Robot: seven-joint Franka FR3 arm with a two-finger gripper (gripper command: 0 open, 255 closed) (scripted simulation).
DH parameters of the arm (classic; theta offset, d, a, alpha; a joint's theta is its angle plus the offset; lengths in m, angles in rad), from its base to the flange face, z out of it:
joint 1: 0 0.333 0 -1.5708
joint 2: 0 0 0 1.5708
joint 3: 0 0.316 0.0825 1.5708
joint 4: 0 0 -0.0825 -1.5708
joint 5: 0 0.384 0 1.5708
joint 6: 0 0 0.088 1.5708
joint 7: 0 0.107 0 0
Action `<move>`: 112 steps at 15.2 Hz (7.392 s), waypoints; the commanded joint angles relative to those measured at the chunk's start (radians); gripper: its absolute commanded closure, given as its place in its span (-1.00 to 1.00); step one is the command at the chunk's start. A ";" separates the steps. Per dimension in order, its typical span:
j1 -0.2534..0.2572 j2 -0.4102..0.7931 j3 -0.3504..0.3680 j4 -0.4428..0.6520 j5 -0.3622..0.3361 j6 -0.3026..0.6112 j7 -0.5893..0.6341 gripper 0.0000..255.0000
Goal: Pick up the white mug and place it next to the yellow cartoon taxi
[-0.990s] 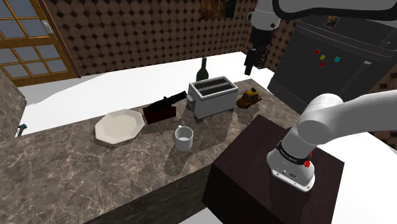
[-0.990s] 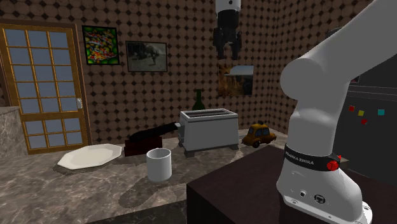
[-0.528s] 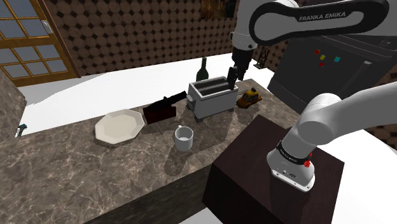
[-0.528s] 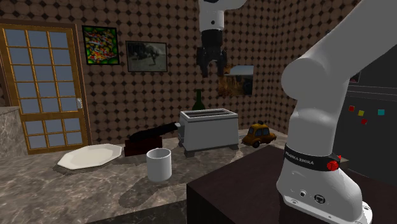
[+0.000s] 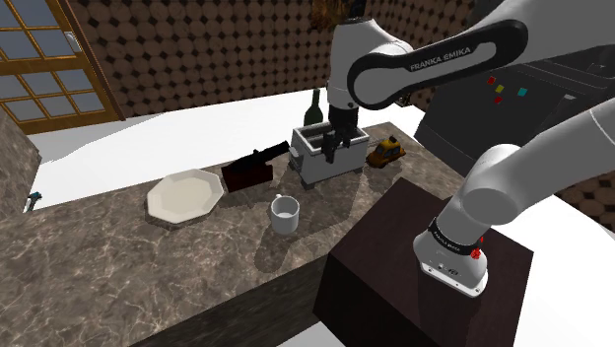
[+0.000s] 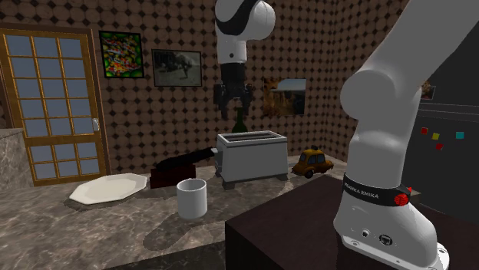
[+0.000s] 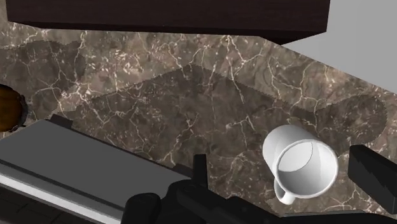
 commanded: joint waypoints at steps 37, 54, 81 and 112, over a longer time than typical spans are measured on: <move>0.168 0.981 0.058 0.385 -0.378 0.510 0.535 -1.00; 0.142 0.895 0.093 0.369 -0.335 0.443 0.508 1.00; 0.082 0.611 0.172 0.410 -0.172 0.141 0.402 1.00; -0.186 0.156 -0.145 0.013 -0.115 0.106 -0.221 1.00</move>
